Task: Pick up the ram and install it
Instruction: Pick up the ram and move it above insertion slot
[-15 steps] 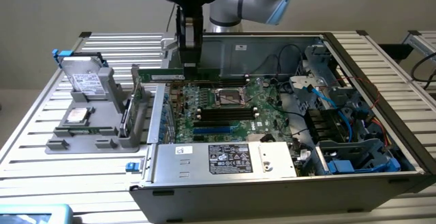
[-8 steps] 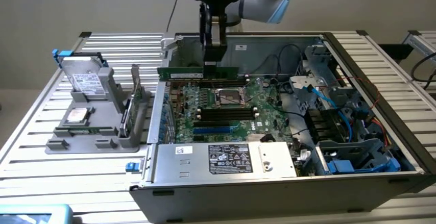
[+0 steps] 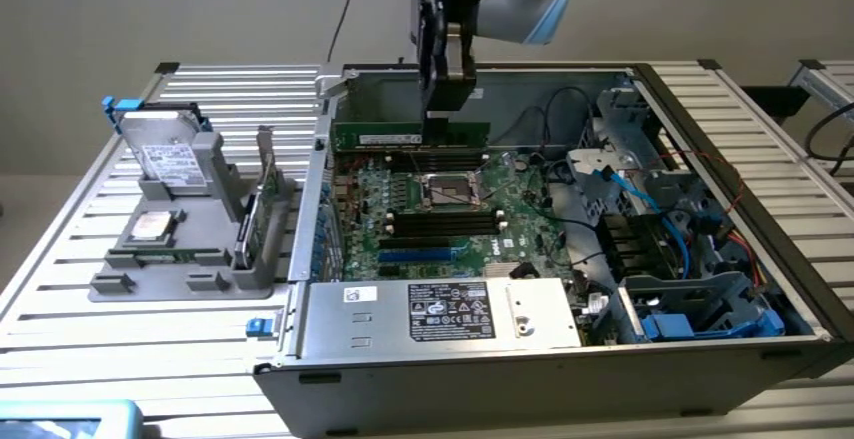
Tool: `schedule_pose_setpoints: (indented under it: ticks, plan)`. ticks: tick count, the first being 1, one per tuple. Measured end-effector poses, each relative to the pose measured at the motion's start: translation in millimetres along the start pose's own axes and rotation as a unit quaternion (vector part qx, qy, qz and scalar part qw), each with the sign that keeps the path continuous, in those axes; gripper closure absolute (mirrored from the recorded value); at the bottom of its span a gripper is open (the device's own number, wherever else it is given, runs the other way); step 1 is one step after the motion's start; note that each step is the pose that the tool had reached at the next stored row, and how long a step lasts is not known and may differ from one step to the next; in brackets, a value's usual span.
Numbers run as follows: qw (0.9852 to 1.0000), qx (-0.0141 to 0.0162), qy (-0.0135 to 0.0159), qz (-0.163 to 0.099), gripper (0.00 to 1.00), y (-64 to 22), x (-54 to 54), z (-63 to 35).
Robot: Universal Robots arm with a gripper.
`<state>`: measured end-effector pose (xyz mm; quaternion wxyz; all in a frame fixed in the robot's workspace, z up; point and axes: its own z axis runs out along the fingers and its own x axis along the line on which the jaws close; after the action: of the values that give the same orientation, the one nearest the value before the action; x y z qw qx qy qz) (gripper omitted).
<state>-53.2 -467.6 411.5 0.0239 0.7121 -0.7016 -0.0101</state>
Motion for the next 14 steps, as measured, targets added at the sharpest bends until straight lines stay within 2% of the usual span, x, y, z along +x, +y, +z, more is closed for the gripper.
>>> schedule_pose_setpoints:
  ticks: [7,14]
  plan:
    - [1.0000,0.0000,-0.0001,0.000,0.87,-10.5,-15.6,0.6]
    - [1.0000,0.0000,-0.0001,0.000,0.87,-28.5,-29.6,5.2]
